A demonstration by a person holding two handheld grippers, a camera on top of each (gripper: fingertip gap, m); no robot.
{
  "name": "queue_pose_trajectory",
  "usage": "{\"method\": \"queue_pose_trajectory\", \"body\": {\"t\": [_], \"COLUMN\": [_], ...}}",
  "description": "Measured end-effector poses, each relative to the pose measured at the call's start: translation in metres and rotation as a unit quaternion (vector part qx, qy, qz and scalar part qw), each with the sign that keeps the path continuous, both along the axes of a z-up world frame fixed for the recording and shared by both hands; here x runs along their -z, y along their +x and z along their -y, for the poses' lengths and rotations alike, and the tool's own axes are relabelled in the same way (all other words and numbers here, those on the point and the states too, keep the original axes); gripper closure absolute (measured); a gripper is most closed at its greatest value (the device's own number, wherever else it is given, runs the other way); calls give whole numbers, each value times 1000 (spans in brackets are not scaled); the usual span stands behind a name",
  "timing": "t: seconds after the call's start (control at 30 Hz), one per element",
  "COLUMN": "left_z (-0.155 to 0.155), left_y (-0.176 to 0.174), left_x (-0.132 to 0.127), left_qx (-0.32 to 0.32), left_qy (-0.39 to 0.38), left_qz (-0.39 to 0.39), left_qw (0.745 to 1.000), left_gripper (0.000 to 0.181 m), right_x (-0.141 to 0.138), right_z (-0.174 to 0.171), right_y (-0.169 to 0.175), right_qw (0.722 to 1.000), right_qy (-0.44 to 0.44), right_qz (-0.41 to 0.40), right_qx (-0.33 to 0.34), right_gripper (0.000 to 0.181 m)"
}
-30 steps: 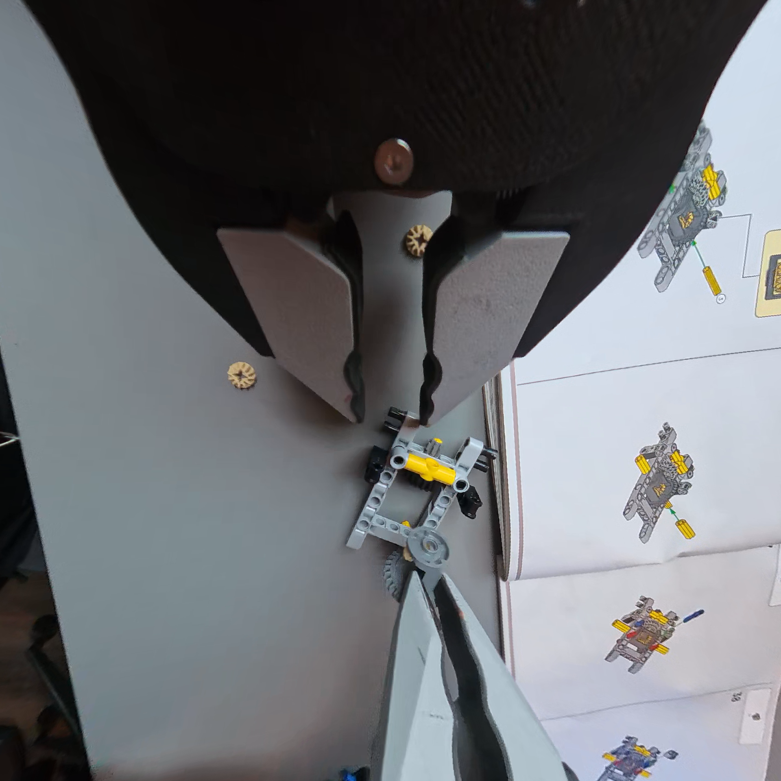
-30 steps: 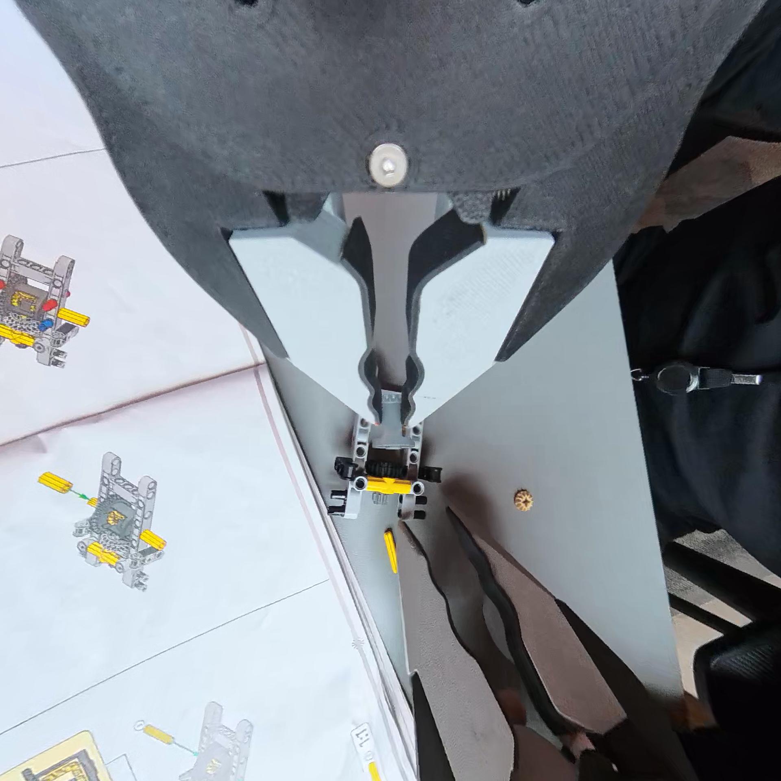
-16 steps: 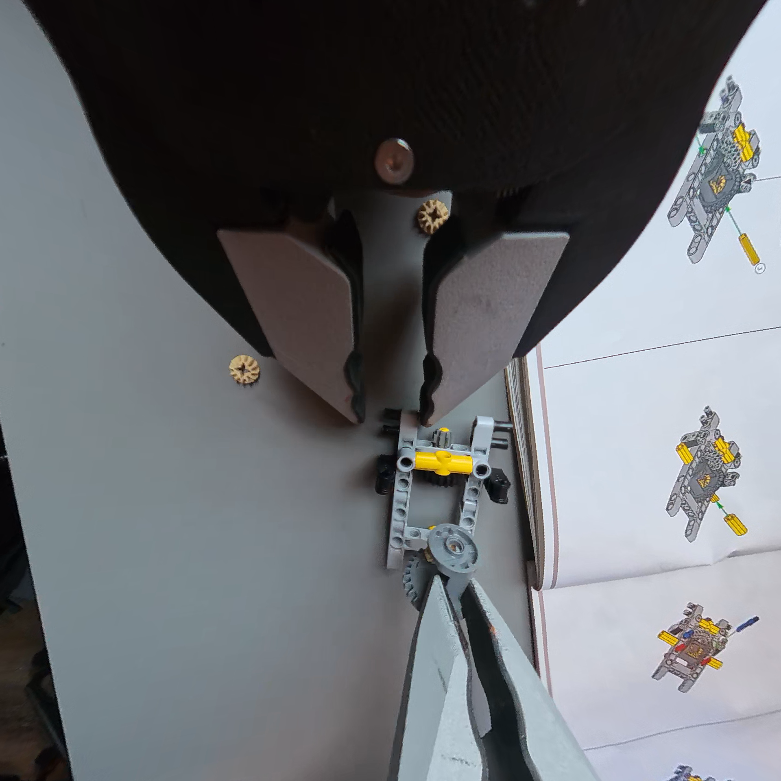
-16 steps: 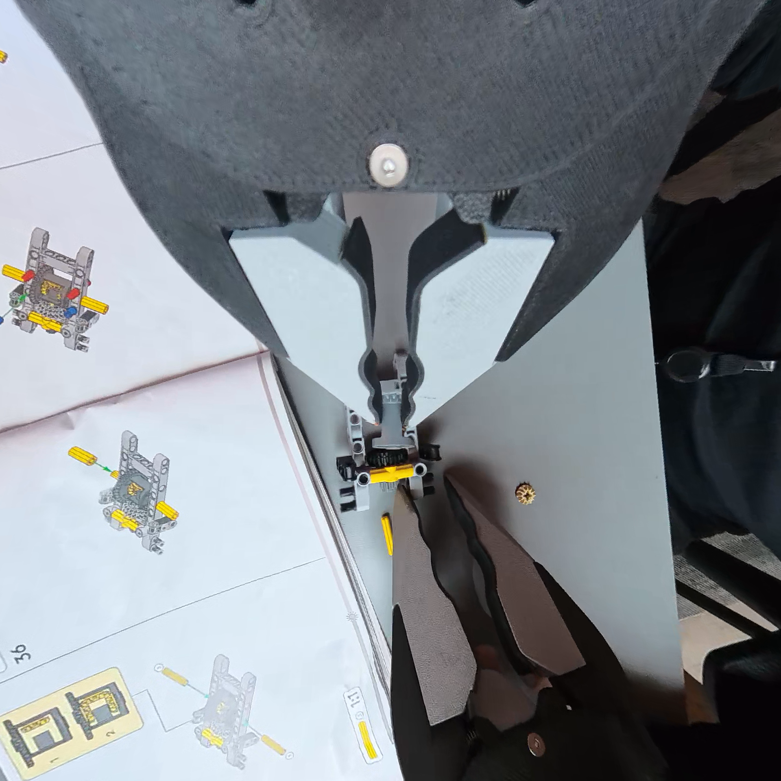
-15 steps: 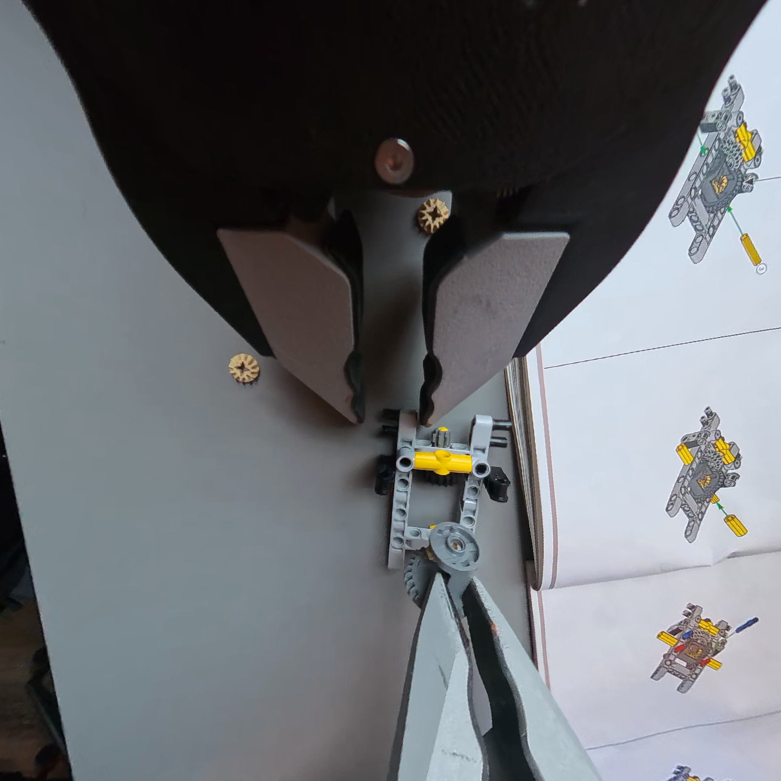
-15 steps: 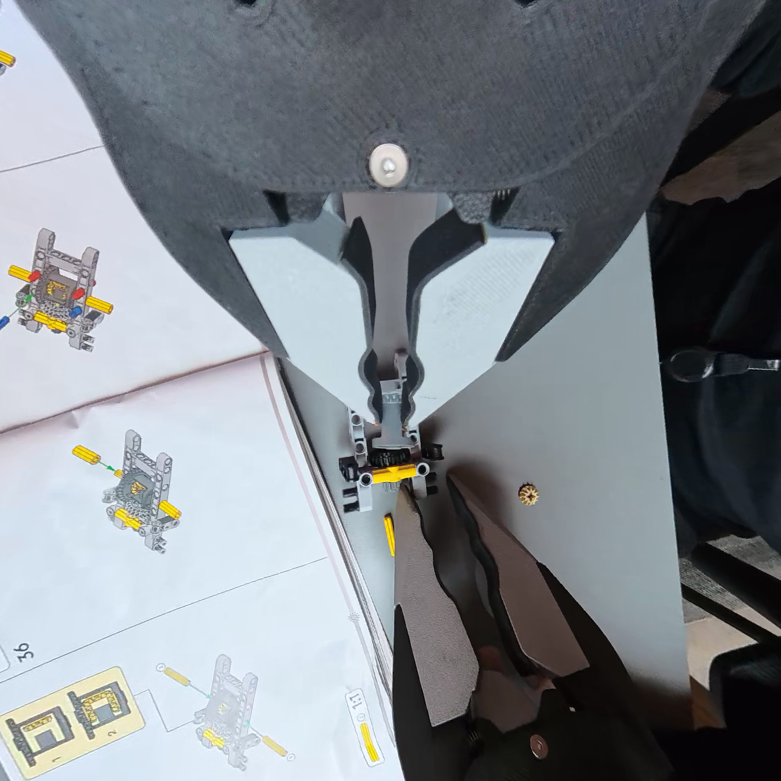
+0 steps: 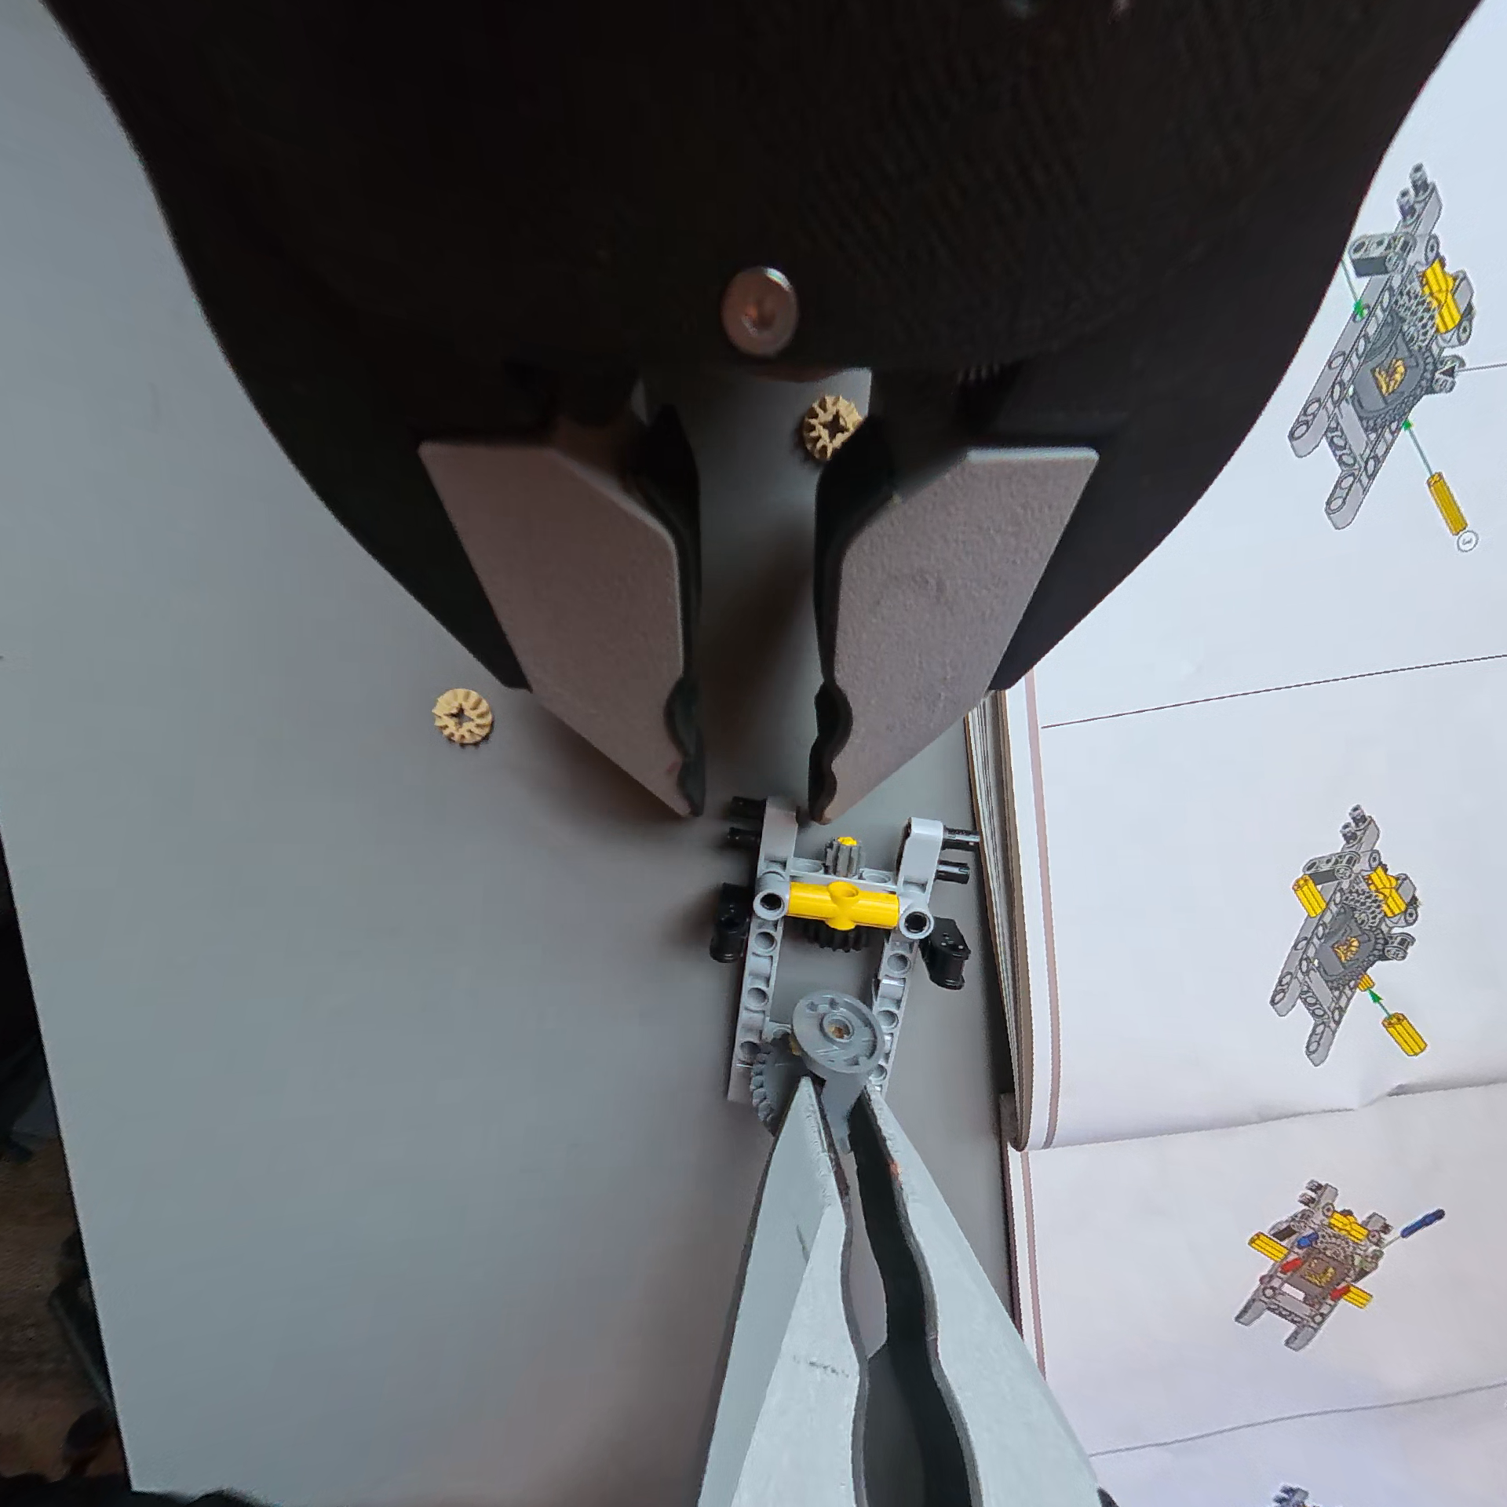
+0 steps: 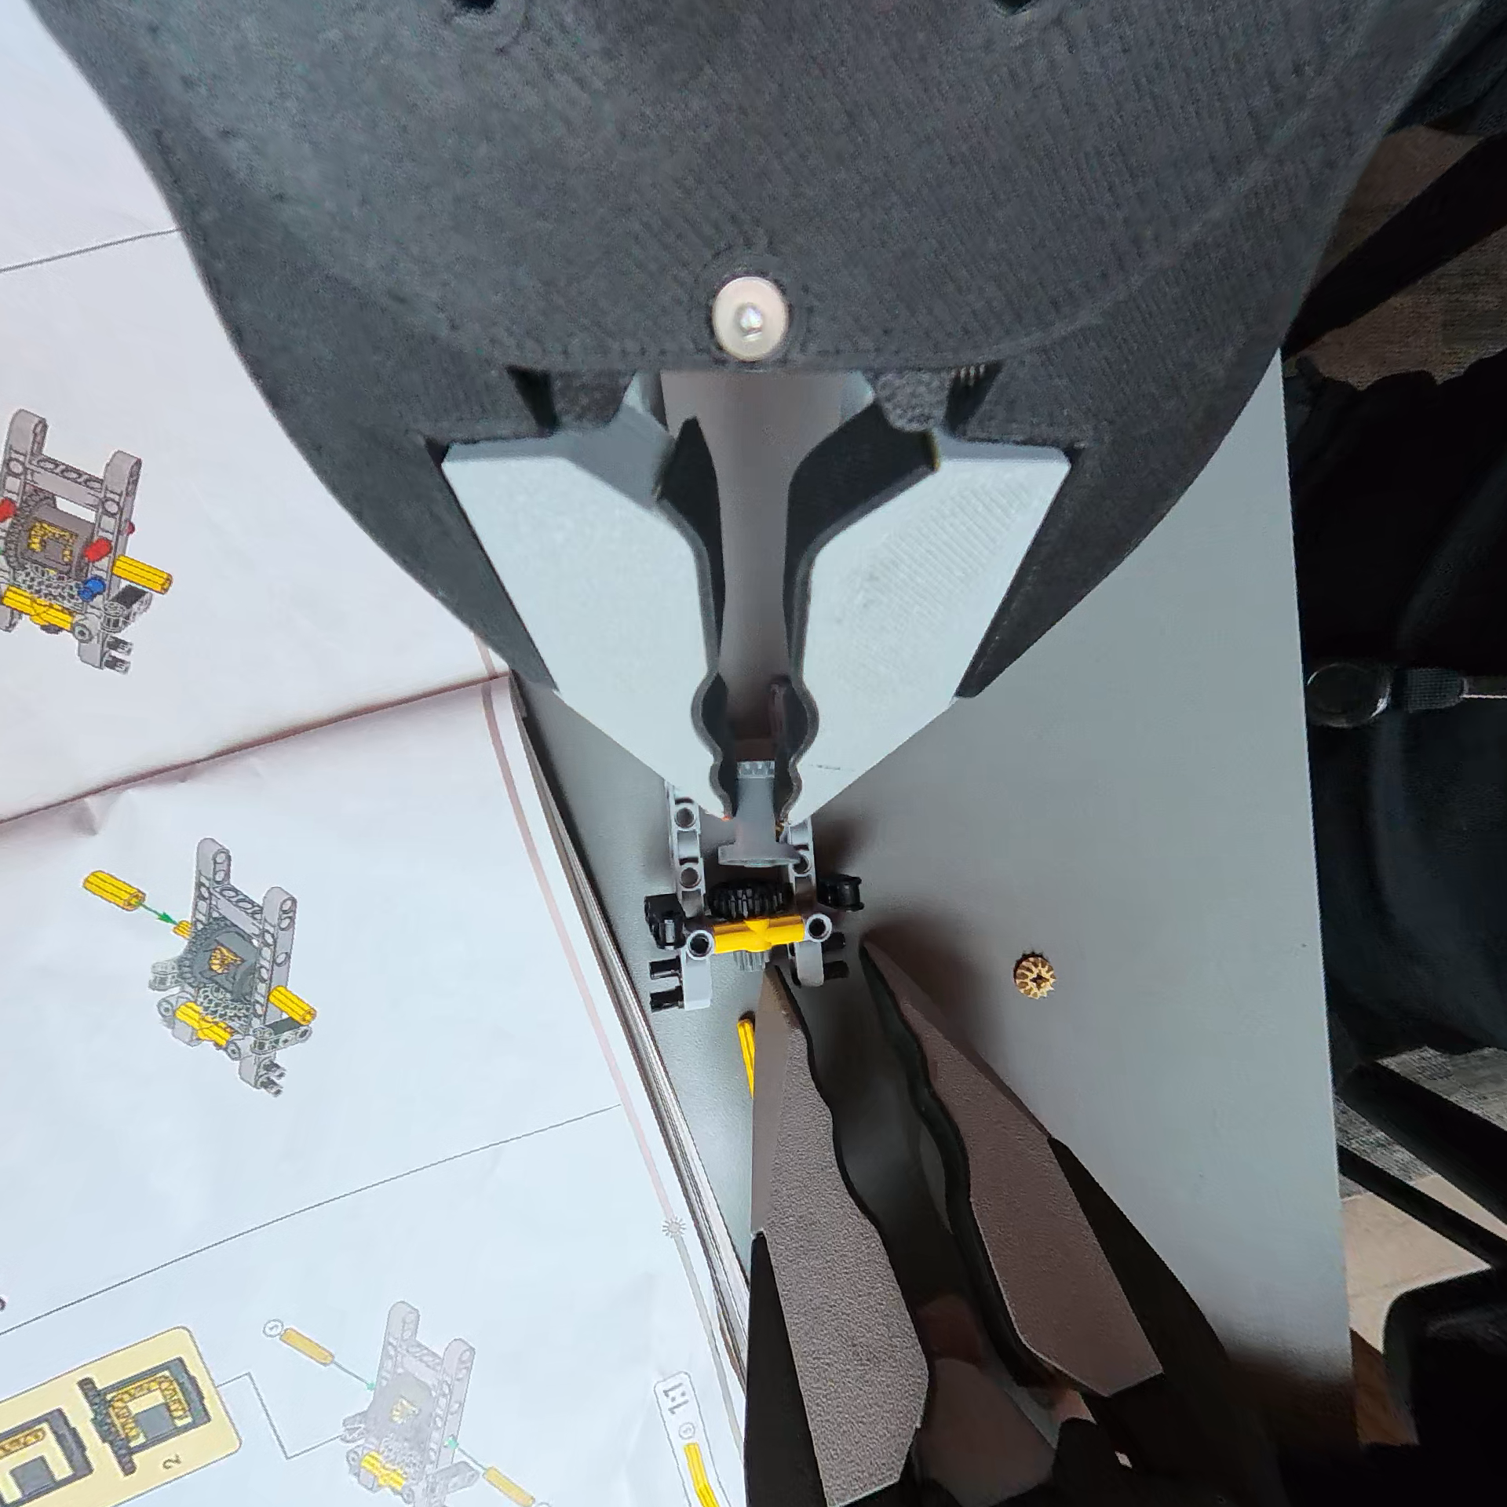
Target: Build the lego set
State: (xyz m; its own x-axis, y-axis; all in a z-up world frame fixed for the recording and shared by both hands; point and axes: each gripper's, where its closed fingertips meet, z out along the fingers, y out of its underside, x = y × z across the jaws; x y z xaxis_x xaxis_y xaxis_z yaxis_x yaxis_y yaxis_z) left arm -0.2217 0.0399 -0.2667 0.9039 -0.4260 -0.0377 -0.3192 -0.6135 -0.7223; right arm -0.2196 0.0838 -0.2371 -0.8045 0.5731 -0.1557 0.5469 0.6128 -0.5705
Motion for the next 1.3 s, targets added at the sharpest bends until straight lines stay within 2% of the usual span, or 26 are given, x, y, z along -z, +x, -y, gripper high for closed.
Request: {"method": "queue_pose_trajectory", "body": {"t": [0.5,1.3], "left_z": [3,2], "left_y": [-6,-18], "left_x": [0,-5], "left_qx": [-9,-34], "left_qy": [5,21], "left_qz": [-9,-14], "left_qw": [1000,999], "left_gripper": [159,160], "right_x": [9,-1], "right_z": [0,3], "right_y": [-2,1], "right_qw": [999,1000], "right_qy": [35,-2], "right_qz": [-14,-11], "right_qx": [-2,-6], "right_gripper": [176,176]}}
